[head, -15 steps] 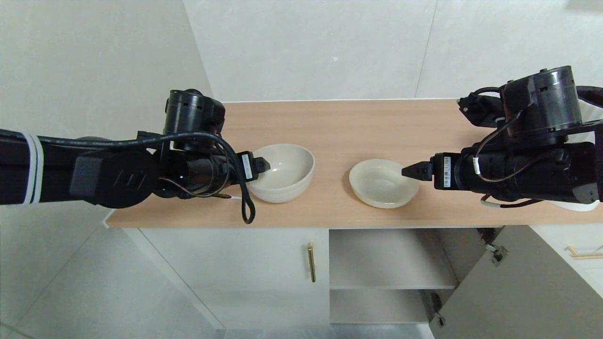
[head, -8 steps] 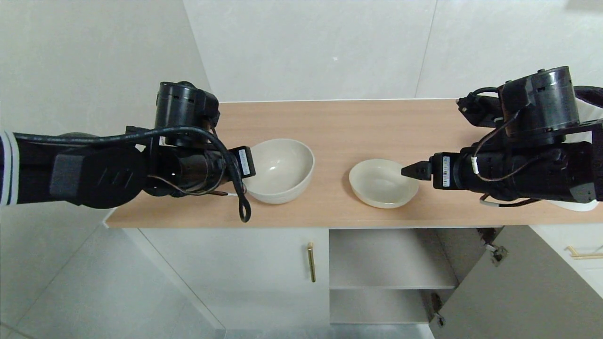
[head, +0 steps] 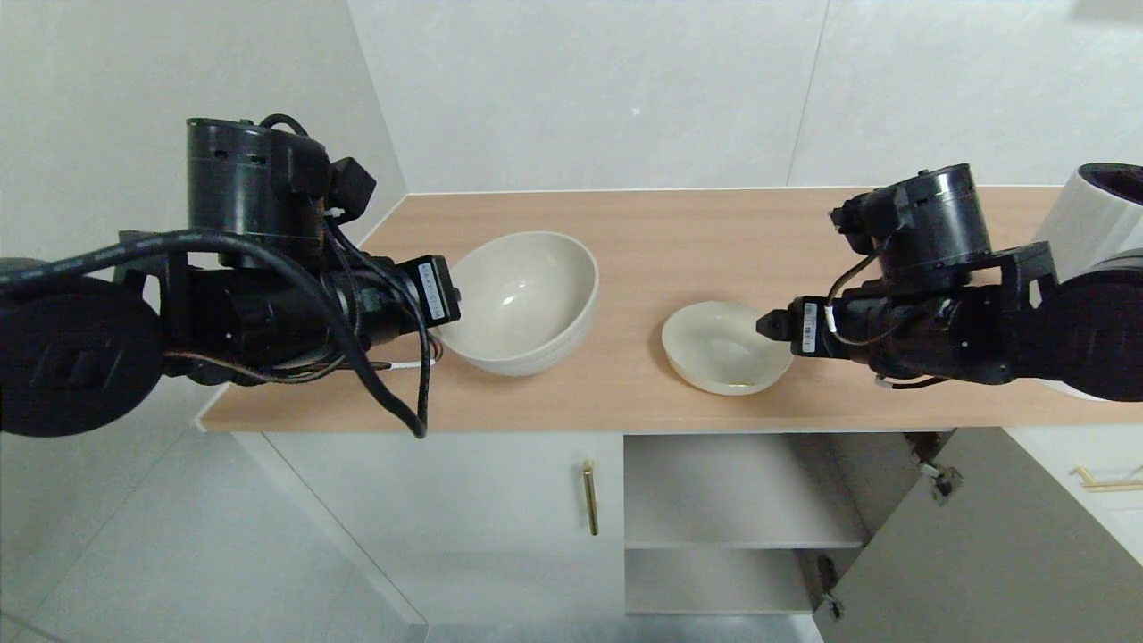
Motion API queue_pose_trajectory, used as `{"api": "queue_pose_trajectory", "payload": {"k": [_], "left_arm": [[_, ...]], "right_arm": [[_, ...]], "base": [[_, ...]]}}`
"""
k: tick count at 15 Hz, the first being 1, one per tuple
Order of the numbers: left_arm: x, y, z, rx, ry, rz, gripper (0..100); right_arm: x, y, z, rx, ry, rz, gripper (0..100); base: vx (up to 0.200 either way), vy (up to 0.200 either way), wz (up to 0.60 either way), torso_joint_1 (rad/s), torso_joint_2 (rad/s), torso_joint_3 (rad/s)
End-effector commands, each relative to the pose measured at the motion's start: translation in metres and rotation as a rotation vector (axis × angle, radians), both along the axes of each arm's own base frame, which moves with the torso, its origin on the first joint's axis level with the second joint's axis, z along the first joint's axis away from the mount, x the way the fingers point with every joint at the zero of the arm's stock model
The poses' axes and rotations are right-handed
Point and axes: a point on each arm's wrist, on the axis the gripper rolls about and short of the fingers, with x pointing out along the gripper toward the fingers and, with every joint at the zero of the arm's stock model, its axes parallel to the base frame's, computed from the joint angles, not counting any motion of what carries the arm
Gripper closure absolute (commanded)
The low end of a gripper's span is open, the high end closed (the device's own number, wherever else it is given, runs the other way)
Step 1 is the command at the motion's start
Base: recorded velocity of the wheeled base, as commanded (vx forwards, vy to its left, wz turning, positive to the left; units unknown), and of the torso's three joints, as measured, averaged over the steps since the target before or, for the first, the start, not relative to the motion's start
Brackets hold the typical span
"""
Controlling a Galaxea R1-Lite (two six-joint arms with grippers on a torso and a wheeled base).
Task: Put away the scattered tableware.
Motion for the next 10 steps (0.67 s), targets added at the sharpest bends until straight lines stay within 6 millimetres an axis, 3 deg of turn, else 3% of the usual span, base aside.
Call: {"api": "queue_pose_trajectory", "payload": {"k": [1,6,10], "left_arm": [[-0.008,0.002,0.006,-0.008,-0.017,-0.005,100],[-0.009,0.001,0.005,-0.006,-0.013,-0.011,100],[-0.007,0.0,0.003,-0.004,-0.007,-0.012,100]], "right_arm": [[0.017,0.01,-0.02,-0.016,0.034,-0.012,0],[0.031,0.017,-0.036,-0.022,0.015,-0.06,0],[0.032,0.018,-0.035,-0.02,0.012,-0.062,0]], "base": [[0.0,0.0,0.0,0.0,0.0,0.0],[0.0,0.0,0.0,0.0,0.0,0.0],[0.0,0.0,0.0,0.0,0.0,0.0]]}}
